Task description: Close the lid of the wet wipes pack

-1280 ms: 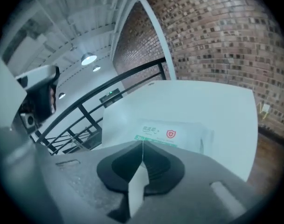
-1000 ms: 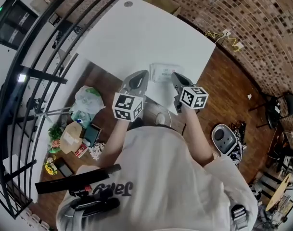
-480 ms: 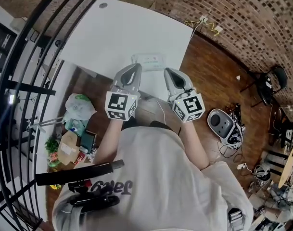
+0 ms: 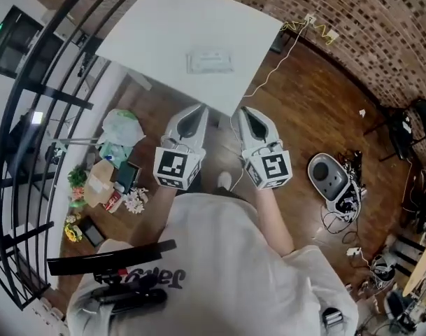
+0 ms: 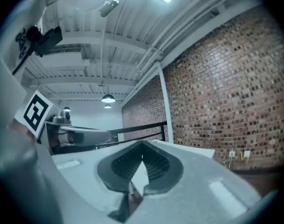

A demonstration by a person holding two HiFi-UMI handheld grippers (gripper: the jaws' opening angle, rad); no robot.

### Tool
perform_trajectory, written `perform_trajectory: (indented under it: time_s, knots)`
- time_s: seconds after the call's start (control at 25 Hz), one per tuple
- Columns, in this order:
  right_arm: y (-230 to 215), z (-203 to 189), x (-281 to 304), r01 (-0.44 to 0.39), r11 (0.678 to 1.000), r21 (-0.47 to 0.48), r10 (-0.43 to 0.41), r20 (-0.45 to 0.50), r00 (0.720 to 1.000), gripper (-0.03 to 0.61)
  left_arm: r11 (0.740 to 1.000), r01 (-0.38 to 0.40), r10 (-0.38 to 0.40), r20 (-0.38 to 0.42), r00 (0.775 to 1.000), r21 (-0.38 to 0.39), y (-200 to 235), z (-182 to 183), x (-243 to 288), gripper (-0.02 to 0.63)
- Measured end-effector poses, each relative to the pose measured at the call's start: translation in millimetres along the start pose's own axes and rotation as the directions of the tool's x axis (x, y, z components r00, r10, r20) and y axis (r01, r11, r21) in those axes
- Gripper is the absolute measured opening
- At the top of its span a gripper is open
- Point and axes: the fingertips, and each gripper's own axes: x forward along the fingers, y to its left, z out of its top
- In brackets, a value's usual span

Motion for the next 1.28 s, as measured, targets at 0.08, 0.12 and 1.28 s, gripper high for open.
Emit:
perform_trajectory:
  time_s: [0.08, 0.12, 1.28]
  knots:
    - [-10.4, -17.1, -22.8, 0.028, 0.999, 0.038, -0.027, -0.033, 0.999, -0.012, 0.999, -0.042, 0.042, -0.007, 0.999, 0.004, -13.9, -5.7, -15.4, 0.017]
    - [-12.3, -24.3, -29.7, 0.030, 0.999, 0.034, -0.028, -0.057, 0.998, -0.012, 0.998, -0.060, 0.060, -0.013, 0.998, 0.005, -18.2, -8.1, -23.2, 0.017]
    - [91.9, 29.3, -15.9, -0.074, 0.988, -0.137, 0.073, -0.013, 0.997, -0.012, 0.996, -0.089, 0.090, 0.051, 0.995, -0.030, 19.7, 17.5, -96.5, 0.017]
